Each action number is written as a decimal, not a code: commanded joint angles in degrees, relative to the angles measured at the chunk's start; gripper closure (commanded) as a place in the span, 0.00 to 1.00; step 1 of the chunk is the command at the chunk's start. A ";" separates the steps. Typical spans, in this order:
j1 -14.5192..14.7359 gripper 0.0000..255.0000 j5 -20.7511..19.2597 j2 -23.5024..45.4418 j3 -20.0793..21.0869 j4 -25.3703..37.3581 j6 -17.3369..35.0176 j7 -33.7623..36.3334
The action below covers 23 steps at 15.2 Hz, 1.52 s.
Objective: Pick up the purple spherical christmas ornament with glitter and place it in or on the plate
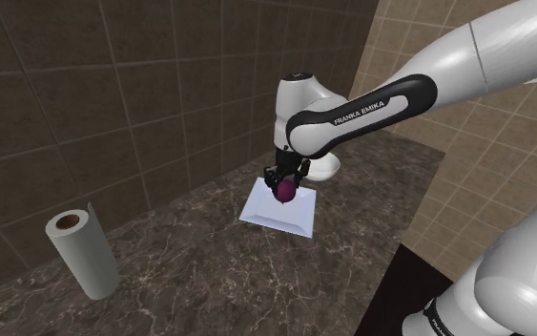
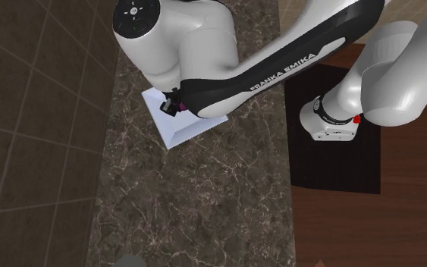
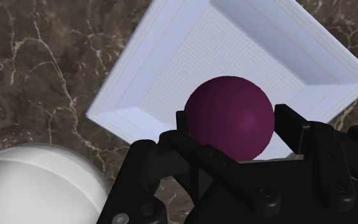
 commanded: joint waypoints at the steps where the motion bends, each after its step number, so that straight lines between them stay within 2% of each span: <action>1: -0.08 1.00 -0.43 0.80 -0.07 -0.77 1.57 0.26; 4: -0.08 1.00 -1.30 2.47 -0.11 -1.71 4.06 1.04; 11: -0.07 1.00 -1.30 2.47 -0.12 -1.71 4.06 1.04; 12: -0.07 0.00 -1.30 2.47 -0.12 -1.71 4.06 1.04; 17: -0.07 0.00 -1.30 2.46 -0.12 -1.72 4.06 1.04; 21: 0.18 0.00 0.80 -1.60 0.20 1.59 -3.07 -0.39; 23: 0.18 0.00 0.81 -1.61 0.20 1.58 -3.07 -0.40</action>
